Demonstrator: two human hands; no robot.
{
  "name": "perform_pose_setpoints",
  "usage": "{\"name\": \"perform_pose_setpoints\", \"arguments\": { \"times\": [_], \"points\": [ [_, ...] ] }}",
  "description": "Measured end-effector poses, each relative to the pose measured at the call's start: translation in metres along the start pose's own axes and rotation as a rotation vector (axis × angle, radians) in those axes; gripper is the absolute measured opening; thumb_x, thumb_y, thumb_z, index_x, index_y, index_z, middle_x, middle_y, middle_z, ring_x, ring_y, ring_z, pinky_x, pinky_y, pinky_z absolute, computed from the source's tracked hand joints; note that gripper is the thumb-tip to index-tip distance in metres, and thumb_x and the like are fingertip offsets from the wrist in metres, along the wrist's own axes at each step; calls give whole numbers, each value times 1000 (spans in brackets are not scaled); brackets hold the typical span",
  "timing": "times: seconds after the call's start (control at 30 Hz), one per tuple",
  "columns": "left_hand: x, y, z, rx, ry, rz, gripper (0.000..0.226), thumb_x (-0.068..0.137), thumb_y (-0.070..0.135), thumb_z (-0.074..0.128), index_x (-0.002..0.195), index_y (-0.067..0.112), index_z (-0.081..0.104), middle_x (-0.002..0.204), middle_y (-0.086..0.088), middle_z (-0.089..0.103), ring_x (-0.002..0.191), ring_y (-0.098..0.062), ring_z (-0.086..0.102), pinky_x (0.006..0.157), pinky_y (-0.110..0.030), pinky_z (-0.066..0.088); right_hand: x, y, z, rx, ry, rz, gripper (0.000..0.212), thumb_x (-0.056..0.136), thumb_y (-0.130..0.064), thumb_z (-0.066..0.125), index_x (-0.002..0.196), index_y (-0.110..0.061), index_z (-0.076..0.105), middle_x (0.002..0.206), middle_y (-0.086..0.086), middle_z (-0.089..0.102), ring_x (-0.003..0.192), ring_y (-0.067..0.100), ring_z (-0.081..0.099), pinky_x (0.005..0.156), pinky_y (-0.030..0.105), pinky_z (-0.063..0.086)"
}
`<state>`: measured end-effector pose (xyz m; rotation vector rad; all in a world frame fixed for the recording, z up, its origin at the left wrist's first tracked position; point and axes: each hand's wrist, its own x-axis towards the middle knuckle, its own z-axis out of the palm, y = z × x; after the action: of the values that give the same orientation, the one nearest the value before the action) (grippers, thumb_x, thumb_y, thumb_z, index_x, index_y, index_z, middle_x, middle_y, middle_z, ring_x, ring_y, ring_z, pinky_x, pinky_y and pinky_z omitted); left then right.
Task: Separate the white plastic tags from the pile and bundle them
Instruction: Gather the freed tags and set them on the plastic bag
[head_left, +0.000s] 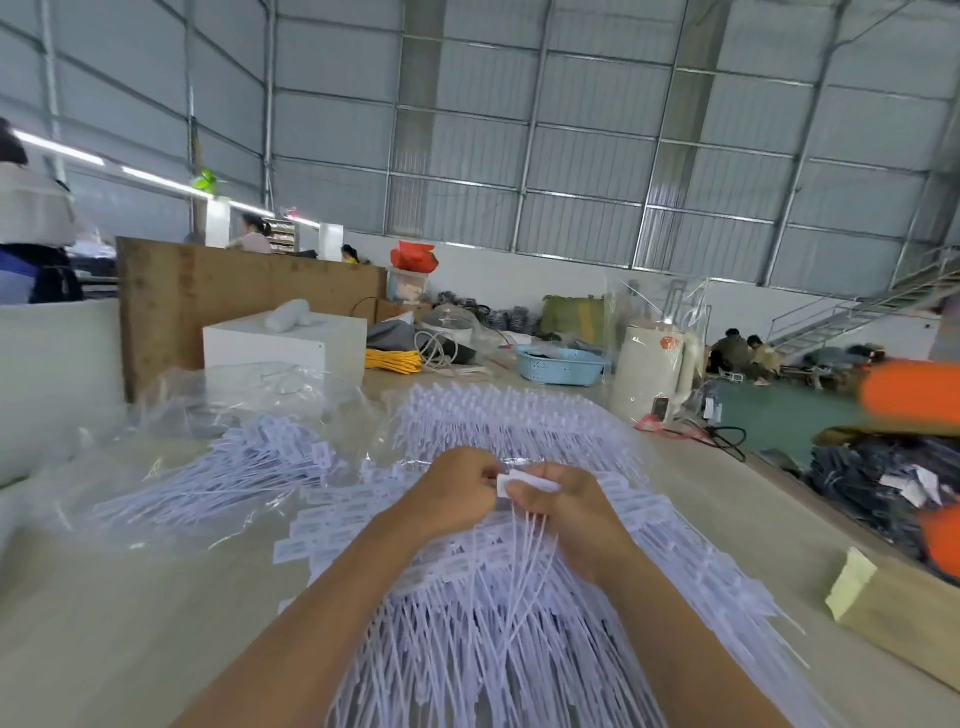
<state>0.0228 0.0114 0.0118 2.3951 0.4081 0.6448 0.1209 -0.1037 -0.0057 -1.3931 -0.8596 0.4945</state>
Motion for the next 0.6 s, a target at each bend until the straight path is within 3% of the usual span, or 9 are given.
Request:
{"name": "perform_pose_setpoints", "arguments": {
  "times": [0.1, 0.27, 0.37, 0.43, 0.5, 0.6],
  "points": [
    [1, 0, 0, 9, -42, 23, 34, 84, 7, 60, 115, 17, 53, 92, -3, 61, 77, -14, 55, 58, -21, 40, -1, 1, 5, 64, -35, -14, 9, 84, 2, 65, 88, 9, 66, 84, 22, 70, 79, 32, 69, 74, 39, 57],
    [-1, -1, -1, -121, -75, 22, 47, 82, 12, 68, 121, 21, 43, 88, 1, 63, 80, -14, 59, 68, -28, 45, -4, 0, 3, 4, 27, -21, 7, 82, 0, 67, 76, -3, 69, 65, 14, 68, 55, 18, 62, 53, 24, 49],
    [3, -3, -3, -122, 80, -87, 33, 81, 17, 71, 108, 21, 51, 87, 5, 59, 79, -12, 58, 62, -20, 43, -4, -1, 0, 7, 84, -29, 6, 83, -2, 67, 78, -4, 65, 56, 6, 63, 49, 15, 56, 52, 27, 42],
    [4, -3, -6, -86, 130, -135, 14, 83, 23, 70, 84, 15, 58, 75, 2, 59, 65, -11, 55, 52, -20, 39, -3, -2, 0, 63, 105, -41, 2, 83, 0, 66, 84, 1, 64, 57, 6, 65, 52, 17, 61, 54, 30, 46],
    [6, -5, -6, -226, 90, -170, 26, 87, 21, 66, 65, 8, 60, 54, 0, 60, 44, -10, 53, 44, -18, 38, -2, -2, 1, 112, 106, -60, 7, 83, 1, 66, 87, 6, 63, 62, 9, 68, 57, 19, 65, 57, 31, 54],
    [4, -1, -6, -431, 68, -245, 35, 92, 20, 61, 60, 5, 59, 44, -1, 58, 35, -9, 51, 38, -16, 38, -4, -4, 4, 103, 74, -72, 5, 83, 2, 66, 83, 3, 61, 66, 9, 71, 61, 21, 69, 58, 28, 57]
  ]
}}
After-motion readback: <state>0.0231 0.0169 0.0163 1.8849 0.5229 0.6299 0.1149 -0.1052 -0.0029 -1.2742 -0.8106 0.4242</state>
